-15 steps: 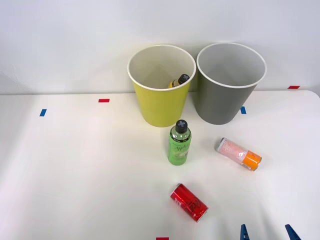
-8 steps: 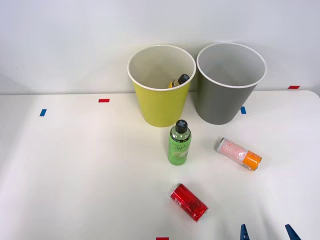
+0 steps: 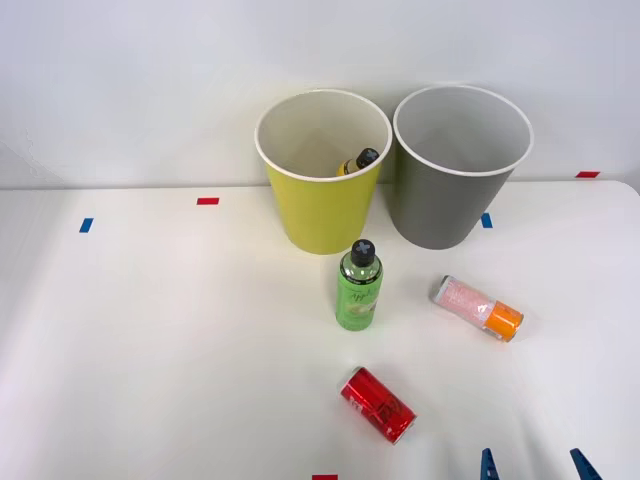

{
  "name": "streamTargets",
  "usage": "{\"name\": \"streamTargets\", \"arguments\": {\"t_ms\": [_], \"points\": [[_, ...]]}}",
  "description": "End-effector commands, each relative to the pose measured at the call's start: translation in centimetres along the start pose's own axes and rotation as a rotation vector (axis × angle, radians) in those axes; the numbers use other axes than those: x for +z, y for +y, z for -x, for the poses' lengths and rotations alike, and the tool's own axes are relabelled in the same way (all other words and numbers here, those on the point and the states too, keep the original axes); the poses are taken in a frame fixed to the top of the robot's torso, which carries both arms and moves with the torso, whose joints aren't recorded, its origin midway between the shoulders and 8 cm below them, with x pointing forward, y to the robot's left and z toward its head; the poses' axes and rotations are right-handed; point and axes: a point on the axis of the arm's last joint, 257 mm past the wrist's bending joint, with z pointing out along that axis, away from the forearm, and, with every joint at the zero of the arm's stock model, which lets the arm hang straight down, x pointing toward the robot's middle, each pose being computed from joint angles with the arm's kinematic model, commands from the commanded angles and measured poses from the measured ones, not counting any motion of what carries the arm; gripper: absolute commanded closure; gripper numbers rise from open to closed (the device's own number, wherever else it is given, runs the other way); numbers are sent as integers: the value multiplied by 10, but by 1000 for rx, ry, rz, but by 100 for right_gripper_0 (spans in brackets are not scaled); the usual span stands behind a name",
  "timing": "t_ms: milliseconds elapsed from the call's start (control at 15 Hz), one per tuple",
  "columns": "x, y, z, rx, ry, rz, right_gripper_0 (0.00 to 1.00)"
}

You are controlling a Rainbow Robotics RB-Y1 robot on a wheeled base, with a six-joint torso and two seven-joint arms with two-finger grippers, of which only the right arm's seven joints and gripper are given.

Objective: Put cans in the gray bin, plastic bottles in the light green bin

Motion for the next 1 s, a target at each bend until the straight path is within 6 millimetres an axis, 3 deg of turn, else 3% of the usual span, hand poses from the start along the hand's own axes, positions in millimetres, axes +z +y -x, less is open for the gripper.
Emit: {"name": "streamTargets", "arguments": {"t_ms": [67,200,333,733,1000], "points": [[0,0,0,0,0,0,0],[0,0,0,0,0,0,0],[2,-3,-13,4,17,-5,0],[17,-26,16,-127,-27,24,0],[44,-40,26,-205,81,44,0]]}}
